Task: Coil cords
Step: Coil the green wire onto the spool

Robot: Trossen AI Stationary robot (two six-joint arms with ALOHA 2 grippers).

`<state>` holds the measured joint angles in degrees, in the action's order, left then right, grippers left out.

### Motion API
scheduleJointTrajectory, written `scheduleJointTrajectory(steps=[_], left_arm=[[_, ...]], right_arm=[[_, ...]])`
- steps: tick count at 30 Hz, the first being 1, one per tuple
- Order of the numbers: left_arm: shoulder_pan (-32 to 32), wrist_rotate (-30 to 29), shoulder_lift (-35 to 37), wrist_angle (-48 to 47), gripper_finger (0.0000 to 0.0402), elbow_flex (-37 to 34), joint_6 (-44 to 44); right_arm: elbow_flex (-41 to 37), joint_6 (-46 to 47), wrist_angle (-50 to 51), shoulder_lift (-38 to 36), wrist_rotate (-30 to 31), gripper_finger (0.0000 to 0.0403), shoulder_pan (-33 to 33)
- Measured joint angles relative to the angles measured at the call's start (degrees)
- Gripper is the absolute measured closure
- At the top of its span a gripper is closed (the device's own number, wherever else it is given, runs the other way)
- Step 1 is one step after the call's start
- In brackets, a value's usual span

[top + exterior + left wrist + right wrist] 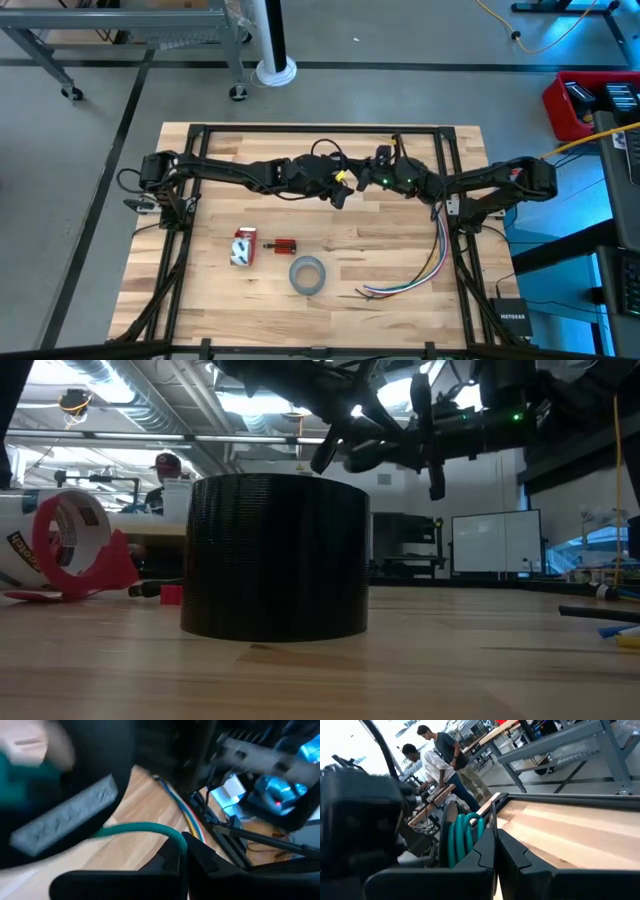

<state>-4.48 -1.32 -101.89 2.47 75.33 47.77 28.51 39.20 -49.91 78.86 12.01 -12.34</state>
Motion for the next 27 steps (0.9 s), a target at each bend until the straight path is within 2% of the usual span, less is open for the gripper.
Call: scheduleJointTrajectory(steps=[6, 27], left_arm=[[-0.2, 0.1, 0.0, 0.1, 0.0401, 0.0, 1.5], [-2.4, 3.9, 0.0, -0.3, 0.0401, 0.0, 4.6]], right_arm=[[0.0, 0.0, 0.8, 0.5, -2.5, 0.0398, 0.0], [0.0, 0.0, 10.0, 0.5, -5.6, 0.0398, 0.0]])
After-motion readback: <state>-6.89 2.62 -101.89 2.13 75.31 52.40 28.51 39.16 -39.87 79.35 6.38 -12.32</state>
